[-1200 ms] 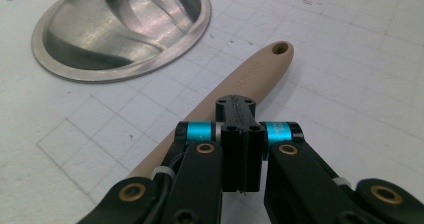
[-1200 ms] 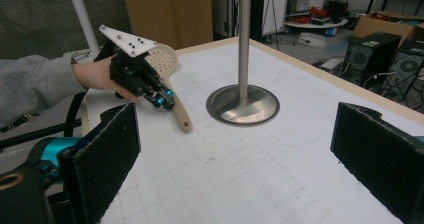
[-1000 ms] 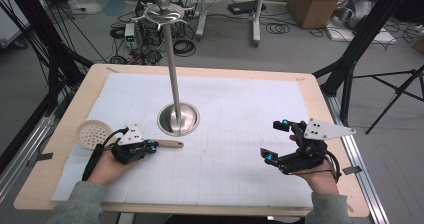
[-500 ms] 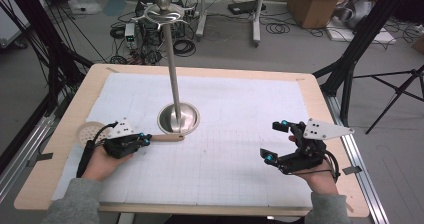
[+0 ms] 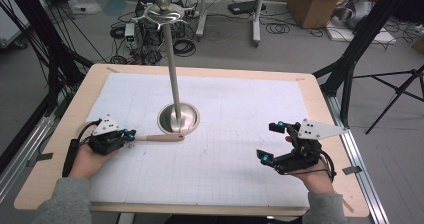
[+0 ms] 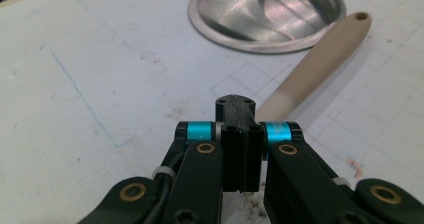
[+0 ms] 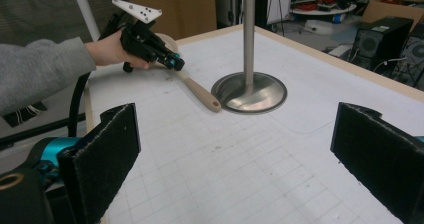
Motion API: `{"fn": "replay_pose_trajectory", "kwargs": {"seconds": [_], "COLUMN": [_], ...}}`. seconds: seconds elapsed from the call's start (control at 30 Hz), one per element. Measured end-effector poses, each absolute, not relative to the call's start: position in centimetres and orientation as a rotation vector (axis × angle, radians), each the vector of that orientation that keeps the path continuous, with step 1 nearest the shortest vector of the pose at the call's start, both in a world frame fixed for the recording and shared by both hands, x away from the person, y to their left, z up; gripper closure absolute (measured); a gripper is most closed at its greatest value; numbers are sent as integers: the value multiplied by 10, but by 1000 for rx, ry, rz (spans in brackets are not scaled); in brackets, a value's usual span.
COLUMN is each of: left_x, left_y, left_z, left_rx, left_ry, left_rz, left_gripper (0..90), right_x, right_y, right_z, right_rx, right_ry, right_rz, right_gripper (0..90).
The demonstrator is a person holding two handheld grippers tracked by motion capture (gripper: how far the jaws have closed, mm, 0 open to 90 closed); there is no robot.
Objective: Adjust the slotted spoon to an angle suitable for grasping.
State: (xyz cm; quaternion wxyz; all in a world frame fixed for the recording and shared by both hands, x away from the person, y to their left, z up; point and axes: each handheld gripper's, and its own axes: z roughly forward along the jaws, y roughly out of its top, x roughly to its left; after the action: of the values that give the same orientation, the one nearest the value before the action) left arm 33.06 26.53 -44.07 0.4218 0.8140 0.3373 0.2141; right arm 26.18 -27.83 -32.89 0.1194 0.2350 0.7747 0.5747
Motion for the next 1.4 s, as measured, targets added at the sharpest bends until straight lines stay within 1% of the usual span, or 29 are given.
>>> {"fn": "replay_pose_trajectory", "kwargs": {"seconds": [0.33, 0.47, 0.63, 0.8, 1.0, 1.4], "left_x": [339, 341, 341, 336, 326, 288], "left_y": [270, 269, 273, 275, 281, 289], "left_z": [-444, -446, -446, -447, -447, -444], "left_rx": [2052, 2091, 2083, 2066, 2062, 2086], "left_ry": [940, 988, 1031, 1030, 1036, 1055], "left_rz": [567, 610, 586, 590, 572, 572], "left_gripper": [897, 897, 898, 898, 898, 898], "right_x": [259, 259, 260, 261, 263, 271], "right_y": [-279, -280, -278, -275, -275, -267], "right_z": [-330, -332, -334, -335, -331, -326], "right_rx": [685, 699, 703, 700, 677, 645], "right_ry": [2268, 2272, 2289, 2300, 2280, 2274], "right_rz": [1677, 1672, 1663, 1659, 1678, 1708], "right_gripper": [43, 43, 43, 43, 43, 43]}}
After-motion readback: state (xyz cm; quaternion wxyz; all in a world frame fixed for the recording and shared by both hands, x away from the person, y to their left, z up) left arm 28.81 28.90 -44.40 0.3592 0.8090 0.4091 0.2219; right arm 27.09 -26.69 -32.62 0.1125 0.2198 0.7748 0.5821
